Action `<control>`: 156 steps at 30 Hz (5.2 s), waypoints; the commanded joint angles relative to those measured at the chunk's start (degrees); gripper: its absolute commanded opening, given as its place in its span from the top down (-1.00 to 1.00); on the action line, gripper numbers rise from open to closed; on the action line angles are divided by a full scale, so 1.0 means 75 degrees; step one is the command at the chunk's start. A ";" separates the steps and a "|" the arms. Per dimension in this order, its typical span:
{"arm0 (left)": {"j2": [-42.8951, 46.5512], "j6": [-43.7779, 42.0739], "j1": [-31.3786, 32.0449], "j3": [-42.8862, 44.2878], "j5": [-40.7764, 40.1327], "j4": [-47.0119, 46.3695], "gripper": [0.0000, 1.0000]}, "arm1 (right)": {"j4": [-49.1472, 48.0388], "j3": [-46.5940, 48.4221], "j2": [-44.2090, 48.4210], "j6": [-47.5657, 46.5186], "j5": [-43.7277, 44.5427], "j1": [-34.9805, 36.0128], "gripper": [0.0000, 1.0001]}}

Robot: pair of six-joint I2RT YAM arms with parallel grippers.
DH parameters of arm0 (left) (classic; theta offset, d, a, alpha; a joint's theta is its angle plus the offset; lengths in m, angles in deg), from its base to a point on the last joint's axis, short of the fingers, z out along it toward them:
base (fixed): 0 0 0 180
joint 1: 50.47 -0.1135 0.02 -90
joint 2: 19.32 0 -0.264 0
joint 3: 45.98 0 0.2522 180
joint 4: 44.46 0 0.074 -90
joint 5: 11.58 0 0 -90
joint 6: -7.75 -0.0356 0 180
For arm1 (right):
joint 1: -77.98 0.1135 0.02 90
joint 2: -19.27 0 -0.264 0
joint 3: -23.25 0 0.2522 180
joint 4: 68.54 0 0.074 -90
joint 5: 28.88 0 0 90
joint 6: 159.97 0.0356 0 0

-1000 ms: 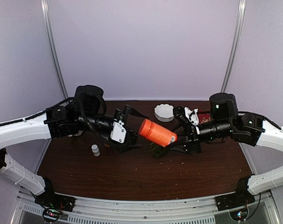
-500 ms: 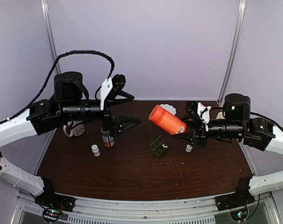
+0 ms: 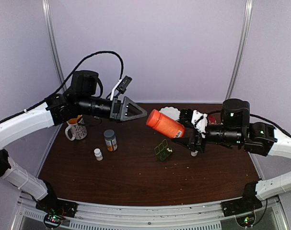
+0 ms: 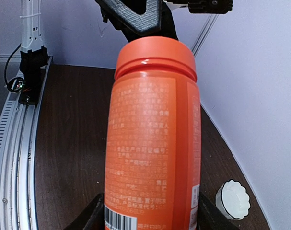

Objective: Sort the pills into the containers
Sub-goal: Screw the lid of the pill bottle onto the pill bottle.

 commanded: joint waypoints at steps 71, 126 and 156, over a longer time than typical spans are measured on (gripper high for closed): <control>-0.0494 0.1068 -0.0041 0.0242 0.1379 0.0000 -0.36 | 0.0532 0.1176 -0.1301 -0.0217 0.0575 0.0405 1.00; -0.0078 -1.6070 0.1123 0.0061 -0.0462 0.0634 1.00 | 0.0832 0.1586 -0.1402 0.1441 -0.2663 -0.0146 1.00; 0.2337 -1.4190 0.2106 -0.2003 -0.2741 -0.1322 -0.95 | 0.1286 0.1189 -0.0697 0.0761 -0.2074 -0.0218 1.00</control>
